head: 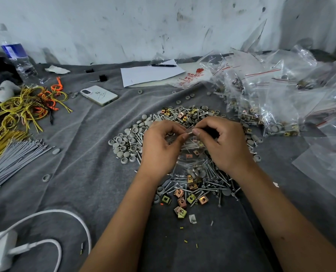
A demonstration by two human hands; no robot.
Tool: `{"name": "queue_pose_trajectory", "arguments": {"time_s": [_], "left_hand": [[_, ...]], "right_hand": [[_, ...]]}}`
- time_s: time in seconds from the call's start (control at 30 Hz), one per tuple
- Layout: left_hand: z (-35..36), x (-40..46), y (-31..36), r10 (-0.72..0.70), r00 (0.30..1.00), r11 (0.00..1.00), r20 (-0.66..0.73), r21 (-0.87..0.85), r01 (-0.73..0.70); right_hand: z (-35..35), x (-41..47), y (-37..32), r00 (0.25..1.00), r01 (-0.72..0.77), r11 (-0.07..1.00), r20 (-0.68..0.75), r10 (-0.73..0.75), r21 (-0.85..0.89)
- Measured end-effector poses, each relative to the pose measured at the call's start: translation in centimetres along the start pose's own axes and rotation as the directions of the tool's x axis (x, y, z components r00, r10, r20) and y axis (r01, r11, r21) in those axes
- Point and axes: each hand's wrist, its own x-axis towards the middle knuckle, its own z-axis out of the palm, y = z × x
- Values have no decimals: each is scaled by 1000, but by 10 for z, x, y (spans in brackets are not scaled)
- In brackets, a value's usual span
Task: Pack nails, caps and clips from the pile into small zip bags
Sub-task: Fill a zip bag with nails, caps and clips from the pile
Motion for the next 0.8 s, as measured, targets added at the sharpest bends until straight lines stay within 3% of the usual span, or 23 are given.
{"name": "queue_pose_trajectory", "arguments": {"time_s": [0.2,0.4,0.6,0.8], "left_hand": [[0,1,-1,-121,992,987,-33,-113,116],[-2,3,-2,-95,995,991,-27,-97,92],[-3,2,-3,-204,978,948,-47,-259,186],[-5,5,-6,-184,982,948,-34,-272,168]], "right_hand": [[-2,1,1,998,-54,998,-32,54,20],[-3,1,-1,996,-78,997,-36,78,18],[-5,1,2,977,-181,982,-106,187,59],[-4,2,4,964,-226,968,-119,239,108]]}}
